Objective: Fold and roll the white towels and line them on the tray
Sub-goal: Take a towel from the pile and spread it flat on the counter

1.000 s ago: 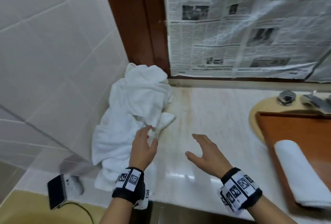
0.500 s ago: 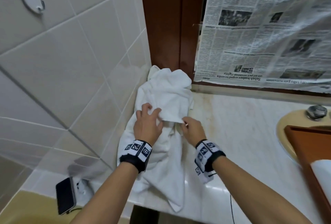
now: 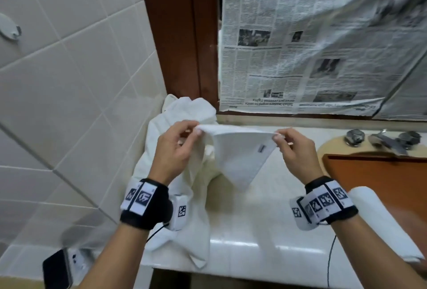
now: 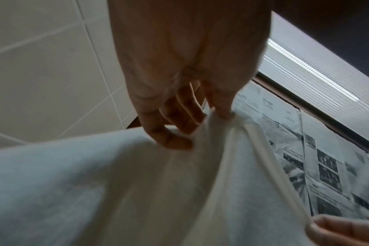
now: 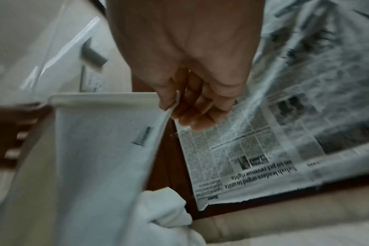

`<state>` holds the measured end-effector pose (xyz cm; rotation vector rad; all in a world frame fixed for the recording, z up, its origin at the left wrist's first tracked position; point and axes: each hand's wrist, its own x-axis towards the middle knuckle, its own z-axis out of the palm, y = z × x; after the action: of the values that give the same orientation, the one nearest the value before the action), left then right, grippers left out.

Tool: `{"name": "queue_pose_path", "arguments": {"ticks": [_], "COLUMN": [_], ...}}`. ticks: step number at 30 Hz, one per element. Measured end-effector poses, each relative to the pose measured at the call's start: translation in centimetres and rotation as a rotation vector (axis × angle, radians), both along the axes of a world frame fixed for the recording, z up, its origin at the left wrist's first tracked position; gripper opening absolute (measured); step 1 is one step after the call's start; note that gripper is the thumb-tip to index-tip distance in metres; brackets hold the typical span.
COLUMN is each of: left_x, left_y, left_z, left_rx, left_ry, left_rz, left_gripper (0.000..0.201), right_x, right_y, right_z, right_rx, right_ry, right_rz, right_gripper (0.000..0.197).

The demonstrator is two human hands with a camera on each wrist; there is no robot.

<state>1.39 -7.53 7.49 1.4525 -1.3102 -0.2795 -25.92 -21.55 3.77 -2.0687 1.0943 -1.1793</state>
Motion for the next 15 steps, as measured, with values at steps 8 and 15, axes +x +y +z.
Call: {"name": "queue_pose_path", "arguments": {"ticks": [8,15], "left_x": [-12.5,-21.7], "left_y": [0.6,0.0], "left_z": [5.4,6.8], "left_rx": [0.217,0.007], "left_ry": [-0.155,-0.024], "left_rz": [-0.374,-0.414], "left_gripper": [0.041,0.011], "right_x": [-6.4,-12.5], "right_y": [5.8,6.8], "right_z": [10.4,8.7], "right_rx": [-0.013,0.162], "right_ry": [-0.172,-0.345], "right_rz": [0.328,0.439], "right_gripper": [0.01,0.035]}}
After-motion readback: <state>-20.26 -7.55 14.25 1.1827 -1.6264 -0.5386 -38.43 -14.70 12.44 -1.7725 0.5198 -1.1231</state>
